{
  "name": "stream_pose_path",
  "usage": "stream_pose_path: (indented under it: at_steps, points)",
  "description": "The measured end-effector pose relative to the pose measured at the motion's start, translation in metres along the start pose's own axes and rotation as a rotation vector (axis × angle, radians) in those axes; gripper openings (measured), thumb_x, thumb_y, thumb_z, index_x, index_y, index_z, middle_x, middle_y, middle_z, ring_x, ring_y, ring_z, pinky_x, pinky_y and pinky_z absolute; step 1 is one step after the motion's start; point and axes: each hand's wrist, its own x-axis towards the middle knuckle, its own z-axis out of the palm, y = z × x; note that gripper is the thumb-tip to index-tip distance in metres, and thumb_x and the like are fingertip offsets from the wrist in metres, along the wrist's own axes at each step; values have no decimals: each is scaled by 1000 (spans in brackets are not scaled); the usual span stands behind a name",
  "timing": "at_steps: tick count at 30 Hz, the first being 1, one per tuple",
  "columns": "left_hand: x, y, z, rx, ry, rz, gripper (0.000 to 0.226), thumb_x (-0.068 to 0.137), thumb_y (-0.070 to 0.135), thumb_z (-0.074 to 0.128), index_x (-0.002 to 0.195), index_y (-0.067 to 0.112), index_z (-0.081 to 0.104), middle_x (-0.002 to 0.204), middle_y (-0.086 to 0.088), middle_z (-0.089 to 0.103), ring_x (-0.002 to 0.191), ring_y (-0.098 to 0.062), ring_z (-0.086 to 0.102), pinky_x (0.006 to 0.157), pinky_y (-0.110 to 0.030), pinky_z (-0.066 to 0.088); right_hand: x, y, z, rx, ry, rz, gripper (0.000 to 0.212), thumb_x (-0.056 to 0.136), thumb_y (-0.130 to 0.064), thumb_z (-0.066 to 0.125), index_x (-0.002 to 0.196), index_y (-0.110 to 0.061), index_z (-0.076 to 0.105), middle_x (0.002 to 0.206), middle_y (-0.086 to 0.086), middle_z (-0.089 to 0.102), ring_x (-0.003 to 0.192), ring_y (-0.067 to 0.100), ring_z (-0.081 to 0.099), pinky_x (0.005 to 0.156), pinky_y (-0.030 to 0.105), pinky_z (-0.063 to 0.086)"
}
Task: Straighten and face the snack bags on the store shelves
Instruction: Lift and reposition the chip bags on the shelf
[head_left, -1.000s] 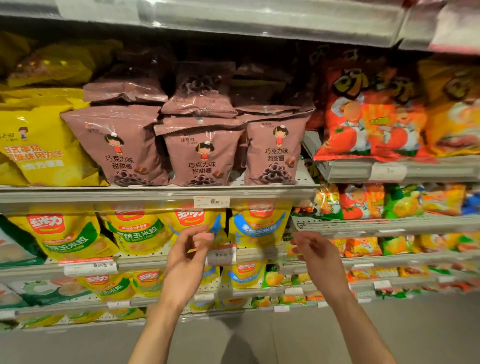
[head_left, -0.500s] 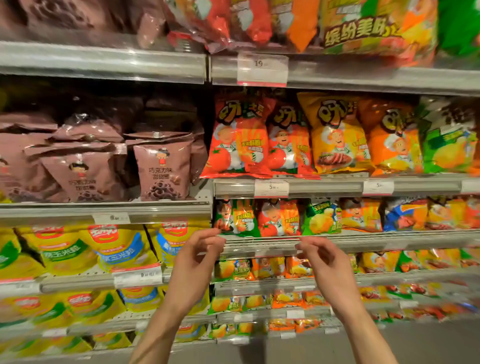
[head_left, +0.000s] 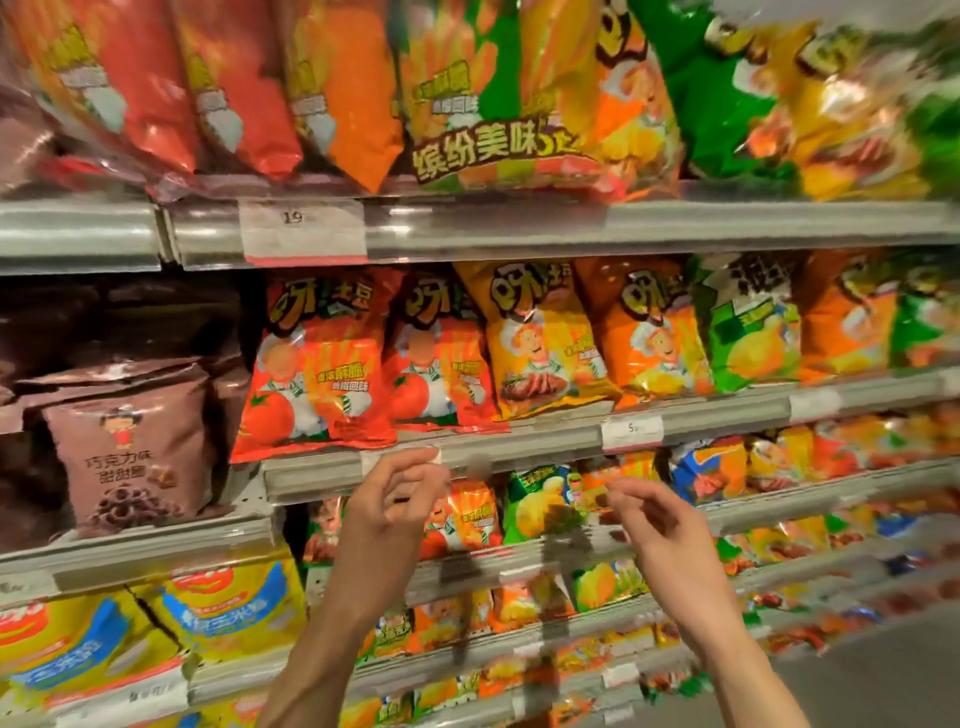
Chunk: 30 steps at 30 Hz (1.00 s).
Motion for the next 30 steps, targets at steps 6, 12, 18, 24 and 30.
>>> stream_pose_path:
  at_steps: [6, 12, 18, 24, 30]
  points:
    - [44, 4, 47, -116, 8, 26, 32, 80, 33, 69, 110, 22, 69, 101, -8, 75, 93, -19, 72, 86, -35, 56, 58, -3, -32, -20, 54, -74, 8, 95, -20, 67, 98, -23, 74, 91, -3, 77, 90, 12, 71, 79, 27, 56]
    - [56, 17, 75, -48, -4, 47, 20, 92, 28, 75, 111, 27, 68, 100, 7, 75, 96, -6, 71, 81, -26, 54, 96, -1, -48, -8, 19, -92, 10, 96, -21, 67, 101, -24, 74, 96, -2, 77, 97, 15, 71, 91, 42, 57]
    - [61, 24, 118, -189, 63, 29, 19, 90, 13, 76, 107, 18, 69, 100, -26, 62, 89, -26, 59, 81, -38, 51, 133, -5, -81, 42, -40, -161, 10, 96, -18, 66, 102, -20, 73, 94, -3, 77, 93, 11, 71, 81, 19, 54]
    - [58, 43, 201, -11, 218, 161, 15, 93, 20, 67, 109, 19, 70, 98, -4, 76, 95, -13, 71, 80, -12, 53, 180, -5, -144, 126, -165, -164, 11, 96, -17, 65, 104, -17, 73, 94, 17, 74, 94, 26, 71, 88, 32, 57]
    - [55, 61, 283, 37, 318, 219, 19, 89, 25, 70, 106, 18, 71, 98, -10, 75, 95, -23, 70, 79, -17, 53, 220, -8, -216, 154, -313, -173, 10, 94, -12, 67, 103, -11, 71, 99, 29, 65, 78, 17, 58, 64, 15, 48]
